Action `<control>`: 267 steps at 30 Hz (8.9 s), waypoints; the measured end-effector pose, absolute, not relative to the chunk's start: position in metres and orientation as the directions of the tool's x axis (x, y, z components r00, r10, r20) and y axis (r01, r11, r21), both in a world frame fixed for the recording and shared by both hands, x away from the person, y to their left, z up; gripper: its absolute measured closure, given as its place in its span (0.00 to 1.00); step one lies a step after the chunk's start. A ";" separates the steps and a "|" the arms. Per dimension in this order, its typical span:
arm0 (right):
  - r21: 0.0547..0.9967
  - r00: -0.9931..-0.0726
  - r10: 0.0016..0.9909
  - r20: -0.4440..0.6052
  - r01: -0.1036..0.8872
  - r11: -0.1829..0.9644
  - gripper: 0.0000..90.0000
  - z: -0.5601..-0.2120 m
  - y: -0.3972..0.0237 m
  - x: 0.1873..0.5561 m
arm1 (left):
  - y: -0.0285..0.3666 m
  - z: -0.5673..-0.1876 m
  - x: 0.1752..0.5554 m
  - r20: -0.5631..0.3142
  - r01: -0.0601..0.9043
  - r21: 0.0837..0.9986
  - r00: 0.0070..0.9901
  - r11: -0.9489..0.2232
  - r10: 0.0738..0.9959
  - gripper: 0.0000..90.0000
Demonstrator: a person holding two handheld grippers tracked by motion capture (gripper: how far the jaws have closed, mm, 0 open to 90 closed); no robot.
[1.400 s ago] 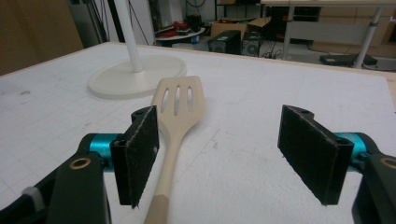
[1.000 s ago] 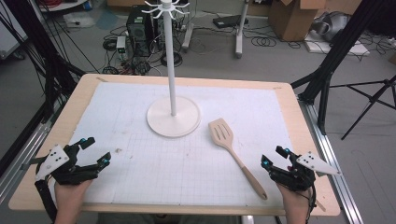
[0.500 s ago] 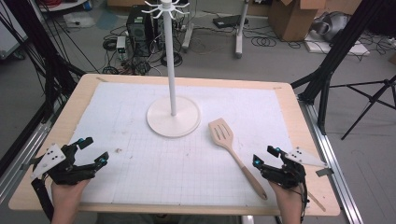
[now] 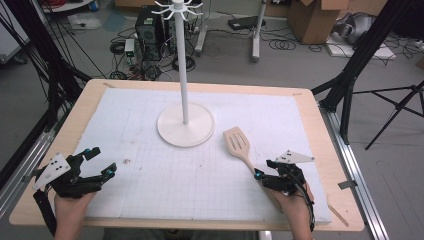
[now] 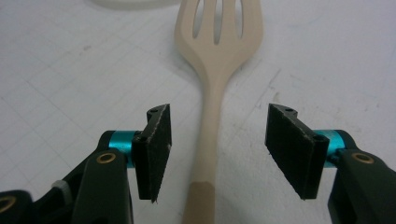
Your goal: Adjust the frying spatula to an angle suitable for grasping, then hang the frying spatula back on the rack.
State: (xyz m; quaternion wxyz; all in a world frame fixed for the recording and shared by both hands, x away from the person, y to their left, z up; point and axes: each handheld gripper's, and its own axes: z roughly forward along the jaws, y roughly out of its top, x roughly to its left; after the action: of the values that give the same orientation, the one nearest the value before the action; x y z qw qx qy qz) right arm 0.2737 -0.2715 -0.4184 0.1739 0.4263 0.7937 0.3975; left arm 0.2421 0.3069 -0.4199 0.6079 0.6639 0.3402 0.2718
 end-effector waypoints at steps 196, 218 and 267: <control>0.952 -0.478 0.870 0.123 0.306 0.034 0.22 -0.427 -0.308 0.244 | 0.256 -0.366 0.256 0.059 0.035 0.984 0.861 -0.175 0.504 0.19; 0.945 -0.498 0.860 0.112 0.322 0.063 0.22 -0.428 -0.304 0.247 | 0.156 -0.361 0.293 0.060 0.059 0.875 0.972 -0.481 0.229 0.25; 0.948 -0.517 0.844 0.145 0.317 0.031 0.22 -0.428 -0.309 0.249 | 0.072 -0.412 0.311 -0.014 0.108 0.442 0.993 -0.890 0.113 0.72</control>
State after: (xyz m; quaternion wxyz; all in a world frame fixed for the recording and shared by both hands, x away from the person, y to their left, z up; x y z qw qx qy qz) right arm 0.2493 -0.3095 -0.4275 0.2402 0.4289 0.6768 0.5480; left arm 0.3108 0.0719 -0.4117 0.2272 0.9722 0.0567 0.0059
